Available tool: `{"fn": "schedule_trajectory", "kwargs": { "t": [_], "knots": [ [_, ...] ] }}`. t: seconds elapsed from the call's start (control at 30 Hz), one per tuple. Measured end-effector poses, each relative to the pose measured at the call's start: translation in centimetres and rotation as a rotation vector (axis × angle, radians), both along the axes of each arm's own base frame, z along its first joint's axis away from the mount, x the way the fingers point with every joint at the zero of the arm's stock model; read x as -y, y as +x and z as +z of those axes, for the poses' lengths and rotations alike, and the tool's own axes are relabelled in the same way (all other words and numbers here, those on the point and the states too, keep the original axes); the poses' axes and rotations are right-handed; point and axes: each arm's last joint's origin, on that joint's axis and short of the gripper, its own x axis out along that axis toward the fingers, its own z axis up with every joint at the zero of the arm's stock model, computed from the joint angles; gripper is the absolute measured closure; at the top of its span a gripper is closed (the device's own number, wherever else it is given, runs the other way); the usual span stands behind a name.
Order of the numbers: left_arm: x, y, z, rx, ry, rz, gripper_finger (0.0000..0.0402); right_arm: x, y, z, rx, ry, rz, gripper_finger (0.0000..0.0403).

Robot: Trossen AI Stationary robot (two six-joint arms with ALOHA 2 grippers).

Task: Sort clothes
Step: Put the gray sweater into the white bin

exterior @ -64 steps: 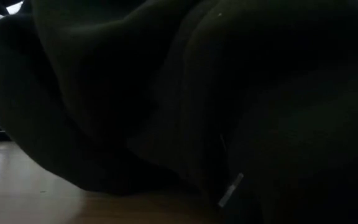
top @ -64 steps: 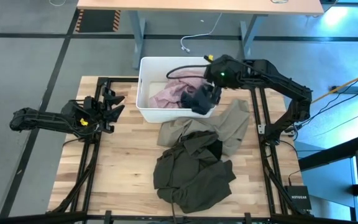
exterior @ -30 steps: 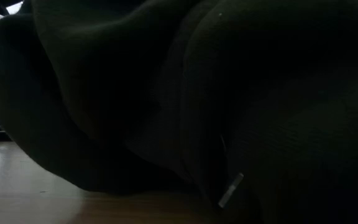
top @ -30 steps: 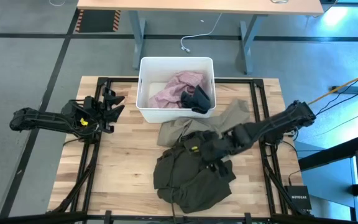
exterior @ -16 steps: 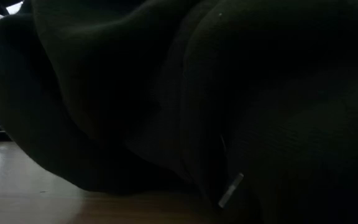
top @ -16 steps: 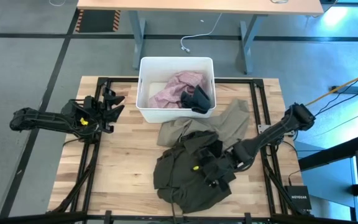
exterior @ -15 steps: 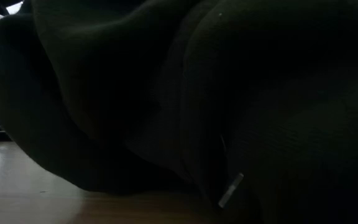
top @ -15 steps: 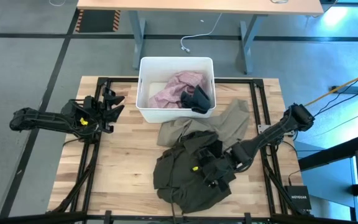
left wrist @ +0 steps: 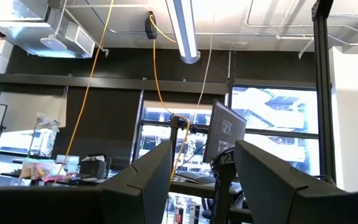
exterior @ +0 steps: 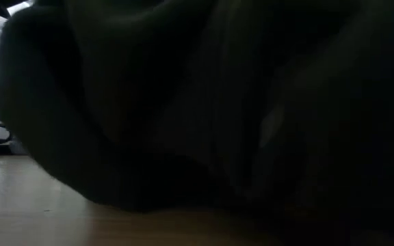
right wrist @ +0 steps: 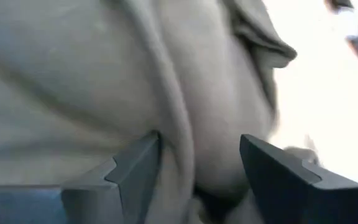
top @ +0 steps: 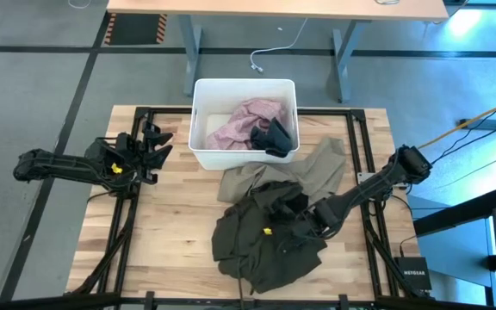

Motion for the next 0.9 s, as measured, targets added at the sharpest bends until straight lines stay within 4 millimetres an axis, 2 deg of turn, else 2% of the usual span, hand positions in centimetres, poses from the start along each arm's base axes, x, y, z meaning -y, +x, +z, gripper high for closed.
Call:
{"fn": "schedule_trajectory", "kwargs": {
  "t": [0.1,0.2,0.43,0.67,0.77,0.9],
  "knots": [
    [0.0,0.0,0.0,0.0,0.0,0.0,0.0231,0.0,0.2,-0.3,-0.032,0.046,0.032,0.0162],
    [0.0,0.0,0.0,0.0,0.0,0.0,0.0231,0.5,1.1,-1.1,-0.03,0.018,0.014,0.0162],
    [0.0,0.0,0.0,0.0,-0.001,-0.001,0.0231,3.0,3.8,-4.2,-0.09,0.027,-0.047,0.0162],
    [0.0,0.0,0.0,-0.005,0.005,0.004,0.0231,5.1,5.1,-6.4,-0.198,0.143,-0.091,0.0172],
    [0.0,0.0,0.0,-0.005,0.005,0.004,0.0231,5.5,5.2,-6.9,-0.24,0.186,-0.093,0.0215],
    [0.0,0.0,0.0,-0.004,0.003,0.003,0.0231,5.4,5.1,-7.0,-0.244,0.179,-0.095,0.0333]
  ]
}}
